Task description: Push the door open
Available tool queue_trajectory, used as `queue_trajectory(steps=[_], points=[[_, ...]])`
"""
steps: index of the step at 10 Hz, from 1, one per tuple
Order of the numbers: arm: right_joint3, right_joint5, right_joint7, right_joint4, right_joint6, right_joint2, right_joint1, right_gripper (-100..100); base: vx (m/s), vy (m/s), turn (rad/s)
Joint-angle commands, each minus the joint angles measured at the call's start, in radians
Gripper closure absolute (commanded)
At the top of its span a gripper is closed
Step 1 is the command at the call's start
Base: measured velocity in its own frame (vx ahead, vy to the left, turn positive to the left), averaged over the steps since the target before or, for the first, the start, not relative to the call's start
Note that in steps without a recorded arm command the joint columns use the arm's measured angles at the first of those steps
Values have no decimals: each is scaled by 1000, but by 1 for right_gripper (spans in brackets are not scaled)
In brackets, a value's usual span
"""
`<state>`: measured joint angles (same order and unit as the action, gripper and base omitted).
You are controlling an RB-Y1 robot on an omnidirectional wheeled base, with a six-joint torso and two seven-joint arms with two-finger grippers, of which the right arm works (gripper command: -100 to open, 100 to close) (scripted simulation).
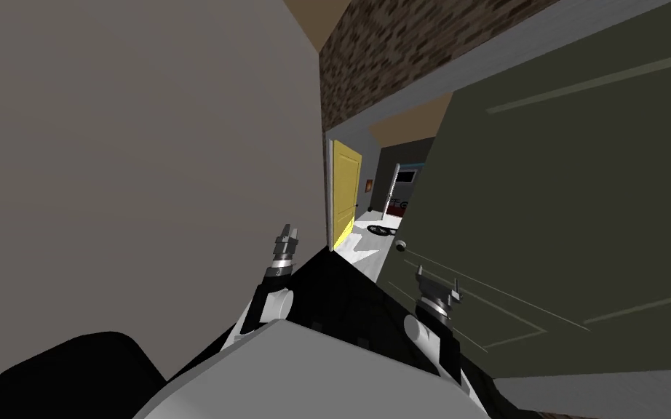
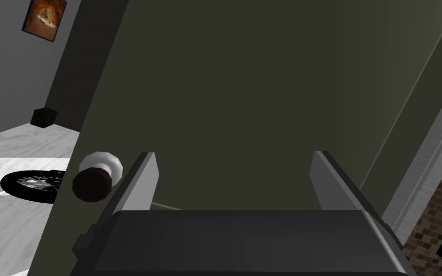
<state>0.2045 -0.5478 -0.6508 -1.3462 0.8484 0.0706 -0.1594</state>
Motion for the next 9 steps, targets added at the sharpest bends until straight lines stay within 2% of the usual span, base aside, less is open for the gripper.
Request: queue_trajectory(steps=[1, 9], points=[[5, -22, -26, 38, 10, -11, 8, -100, 39, -102, 191], [44, -130, -153, 228, 52, -41, 62, -100, 35, -81, 204]])
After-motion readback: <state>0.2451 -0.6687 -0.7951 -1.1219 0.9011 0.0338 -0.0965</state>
